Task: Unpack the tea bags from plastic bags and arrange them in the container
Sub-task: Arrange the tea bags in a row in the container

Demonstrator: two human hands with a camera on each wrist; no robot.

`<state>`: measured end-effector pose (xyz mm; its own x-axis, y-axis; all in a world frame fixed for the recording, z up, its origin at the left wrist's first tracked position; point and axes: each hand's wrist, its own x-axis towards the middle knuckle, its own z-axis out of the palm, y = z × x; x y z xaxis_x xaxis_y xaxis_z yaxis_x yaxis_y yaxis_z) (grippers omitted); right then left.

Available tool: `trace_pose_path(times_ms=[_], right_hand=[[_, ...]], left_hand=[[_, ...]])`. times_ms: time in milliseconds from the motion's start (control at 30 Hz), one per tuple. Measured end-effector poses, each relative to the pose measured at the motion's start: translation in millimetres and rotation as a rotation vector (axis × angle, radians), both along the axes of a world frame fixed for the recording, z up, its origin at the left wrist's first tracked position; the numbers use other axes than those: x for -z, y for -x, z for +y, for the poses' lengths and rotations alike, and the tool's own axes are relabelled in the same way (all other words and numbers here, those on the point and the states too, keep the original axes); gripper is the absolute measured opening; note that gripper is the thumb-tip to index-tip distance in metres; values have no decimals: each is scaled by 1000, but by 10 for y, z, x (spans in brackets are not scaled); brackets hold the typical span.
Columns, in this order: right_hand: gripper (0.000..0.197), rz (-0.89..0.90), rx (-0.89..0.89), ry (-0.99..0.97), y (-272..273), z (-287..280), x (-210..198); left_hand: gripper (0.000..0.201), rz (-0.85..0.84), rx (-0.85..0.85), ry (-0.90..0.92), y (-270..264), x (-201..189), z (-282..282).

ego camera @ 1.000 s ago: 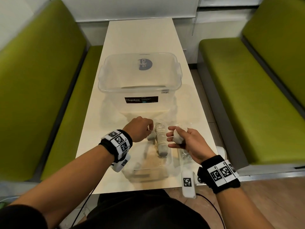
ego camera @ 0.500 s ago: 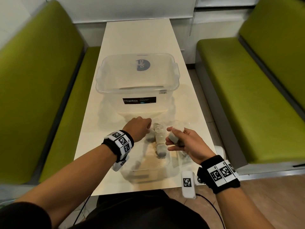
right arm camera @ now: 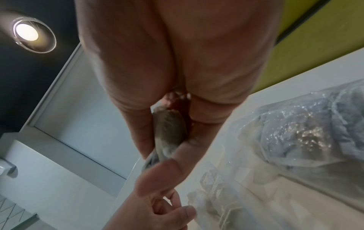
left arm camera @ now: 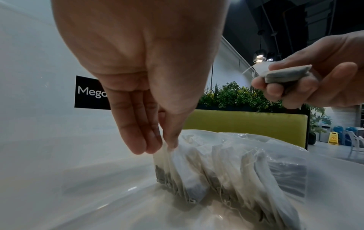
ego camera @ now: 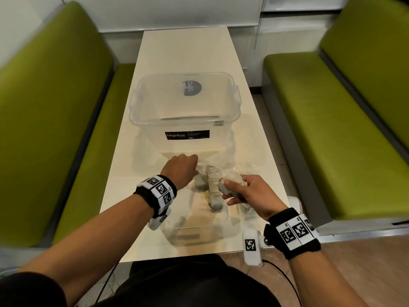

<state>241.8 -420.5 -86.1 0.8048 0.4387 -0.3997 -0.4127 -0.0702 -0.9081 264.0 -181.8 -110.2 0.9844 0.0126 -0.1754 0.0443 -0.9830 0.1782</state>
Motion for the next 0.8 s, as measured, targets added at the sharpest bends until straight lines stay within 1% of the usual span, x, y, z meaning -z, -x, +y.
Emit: trace_pose_path(times_ms=[133, 200, 300, 367, 433, 500, 567, 667, 733, 800], right_hand=[[22, -28, 22, 32, -17, -13, 6], [21, -51, 11, 63, -20, -23, 7], [20, -90, -8, 112, -13, -10, -32], [17, -113, -29, 139, -6, 9, -68], [14, -137, -65, 168, -7, 29, -109], [14, -160, -109, 210, -13, 51, -135], [13, -181, -156, 239, -20, 73, -154], [11, -195, -193, 234, -27, 116, -170], [14, -195, -193, 222, -32, 133, -162], [21, -190, -193, 210, -30, 147, -143]], left_hand=[[18, -2, -40, 73, 26, -51, 29], [17, -1, -61, 143, 54, -120, 39], [17, 13, -41, 357, 105, -308, 33], [19, 45, 16, 513, 157, -459, 11], [25, 119, 103, 603, 206, -590, -12], [34, 203, 184, 631, 252, -682, -37], [36, 242, 232, 640, 286, -744, -76], [25, 204, 262, 597, 309, -787, -117], [17, 168, 265, 578, 303, -793, -129], [13, 122, 224, 598, 302, -795, -122]])
